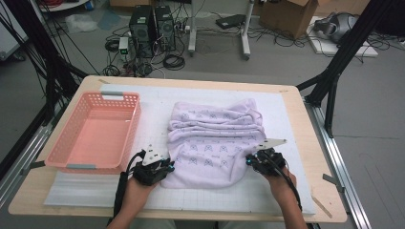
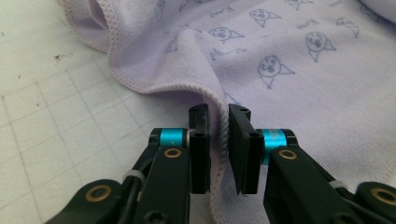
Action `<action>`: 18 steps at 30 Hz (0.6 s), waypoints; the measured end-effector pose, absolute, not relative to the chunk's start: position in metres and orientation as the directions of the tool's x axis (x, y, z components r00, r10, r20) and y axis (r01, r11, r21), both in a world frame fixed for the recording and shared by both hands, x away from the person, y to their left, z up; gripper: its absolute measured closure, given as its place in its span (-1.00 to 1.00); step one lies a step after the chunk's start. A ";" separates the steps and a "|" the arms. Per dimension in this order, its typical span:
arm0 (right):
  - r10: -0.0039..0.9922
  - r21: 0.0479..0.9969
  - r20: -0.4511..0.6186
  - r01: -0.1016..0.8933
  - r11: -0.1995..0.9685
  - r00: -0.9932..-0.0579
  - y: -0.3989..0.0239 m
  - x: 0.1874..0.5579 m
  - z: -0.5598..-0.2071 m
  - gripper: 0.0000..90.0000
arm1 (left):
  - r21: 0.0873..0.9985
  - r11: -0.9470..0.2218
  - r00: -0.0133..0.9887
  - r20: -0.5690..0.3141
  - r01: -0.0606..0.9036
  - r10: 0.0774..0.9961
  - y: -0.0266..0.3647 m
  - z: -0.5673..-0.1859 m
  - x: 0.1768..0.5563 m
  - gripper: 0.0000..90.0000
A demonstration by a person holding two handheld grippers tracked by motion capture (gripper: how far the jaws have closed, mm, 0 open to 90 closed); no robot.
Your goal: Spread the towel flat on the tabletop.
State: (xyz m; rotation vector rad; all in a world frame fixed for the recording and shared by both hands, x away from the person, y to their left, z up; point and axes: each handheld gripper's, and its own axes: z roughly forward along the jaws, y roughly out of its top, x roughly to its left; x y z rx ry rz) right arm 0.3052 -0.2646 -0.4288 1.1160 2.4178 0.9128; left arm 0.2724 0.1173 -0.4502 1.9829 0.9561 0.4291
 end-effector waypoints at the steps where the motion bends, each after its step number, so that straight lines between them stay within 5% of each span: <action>1: 0.767 0.669 -0.025 0.559 0.489 -0.641 -0.265 0.305 -0.429 0.90 | 0.824 -0.326 0.646 -0.062 0.463 0.761 0.117 -0.450 0.272 0.71; 4: 0.774 0.703 0.032 0.565 0.432 -0.632 -0.264 0.312 -0.436 0.86 | 0.825 -0.317 0.644 -0.072 0.467 0.762 0.118 -0.450 0.273 0.64; 5: 0.779 0.722 0.058 0.565 0.399 -0.625 -0.269 0.311 -0.437 0.63 | 0.823 -0.319 0.644 -0.073 0.470 0.761 0.119 -0.450 0.273 0.59; 7: 0.777 0.747 0.091 0.559 0.360 -0.623 -0.275 0.307 -0.437 0.57 | 0.823 -0.317 0.642 -0.075 0.472 0.763 0.119 -0.450 0.274 0.56; 18: 0.803 0.764 0.090 0.558 0.325 -0.590 -0.301 0.289 -0.442 0.67 | 0.818 -0.324 0.644 -0.071 0.474 0.762 0.118 -0.451 0.274 0.54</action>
